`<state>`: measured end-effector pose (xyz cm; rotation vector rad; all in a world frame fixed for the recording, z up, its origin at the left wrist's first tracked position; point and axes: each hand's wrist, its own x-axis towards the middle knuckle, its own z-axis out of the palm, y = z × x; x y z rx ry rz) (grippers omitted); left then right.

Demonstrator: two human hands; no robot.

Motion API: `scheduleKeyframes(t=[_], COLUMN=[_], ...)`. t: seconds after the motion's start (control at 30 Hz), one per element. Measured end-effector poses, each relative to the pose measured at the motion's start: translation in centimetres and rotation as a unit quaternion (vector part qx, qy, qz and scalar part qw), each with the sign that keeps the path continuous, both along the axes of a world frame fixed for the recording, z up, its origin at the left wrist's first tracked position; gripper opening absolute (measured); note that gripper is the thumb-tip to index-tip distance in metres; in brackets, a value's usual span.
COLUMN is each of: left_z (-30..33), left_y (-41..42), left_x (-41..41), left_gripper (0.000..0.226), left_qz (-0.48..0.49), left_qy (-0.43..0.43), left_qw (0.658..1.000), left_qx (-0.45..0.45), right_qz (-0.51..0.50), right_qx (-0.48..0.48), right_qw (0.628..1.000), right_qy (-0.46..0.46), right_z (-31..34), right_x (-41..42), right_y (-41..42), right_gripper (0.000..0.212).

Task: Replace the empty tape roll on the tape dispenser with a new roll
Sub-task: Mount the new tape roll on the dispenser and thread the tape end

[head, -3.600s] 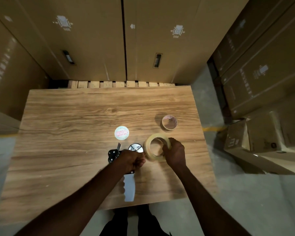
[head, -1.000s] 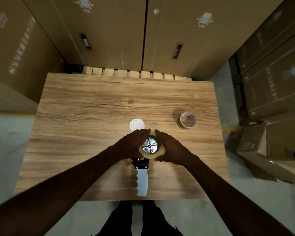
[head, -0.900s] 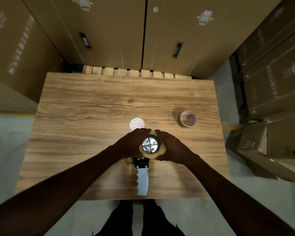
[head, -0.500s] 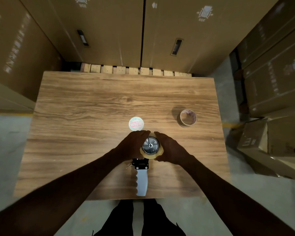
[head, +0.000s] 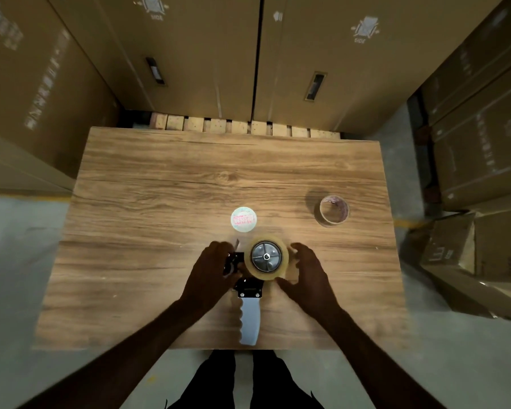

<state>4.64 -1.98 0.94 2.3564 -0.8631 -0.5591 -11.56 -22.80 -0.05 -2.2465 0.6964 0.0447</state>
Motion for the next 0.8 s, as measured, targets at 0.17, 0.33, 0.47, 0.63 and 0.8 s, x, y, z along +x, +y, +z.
scheduleKeyframes(t=[0.17, 0.33, 0.47, 0.63, 0.8], left_z=[-0.4, 0.4, 0.0, 0.1, 0.1], left_y=[3.0, 2.5, 2.7, 2.1, 1.0], left_x=[-1.4, -2.8, -3.5, -3.1, -2.7], left_gripper=[0.009, 0.022, 0.019, 0.024, 0.040], left_qz=[0.131, 0.215, 0.284, 0.384, 0.404], left_qy=[0.145, 0.146, 0.231, 0.479, 0.472], left_qw=[0.981, 0.965, 0.930, 0.785, 0.782], left_qx=[-0.003, -0.017, 0.035, -0.085, -0.053], right_qz=[-0.057, -0.070, -0.184, -0.283, -0.257], right_qx=[0.073, 0.181, 0.210, 0.281, 0.216], right_qw=[0.996, 0.980, 0.959, 0.910, 0.940], right_qy=[0.004, 0.041, 0.047, 0.111, 0.069], right_z=[1.7, 1.8, 0.8, -0.8, -0.5], right_x=[-1.9, -1.9, -1.4, -0.8, -0.1], right_y=[4.8, 9.1, 11.4, 12.2, 12.4], right_gripper=[0.055, 0.092, 0.090, 0.090, 0.092])
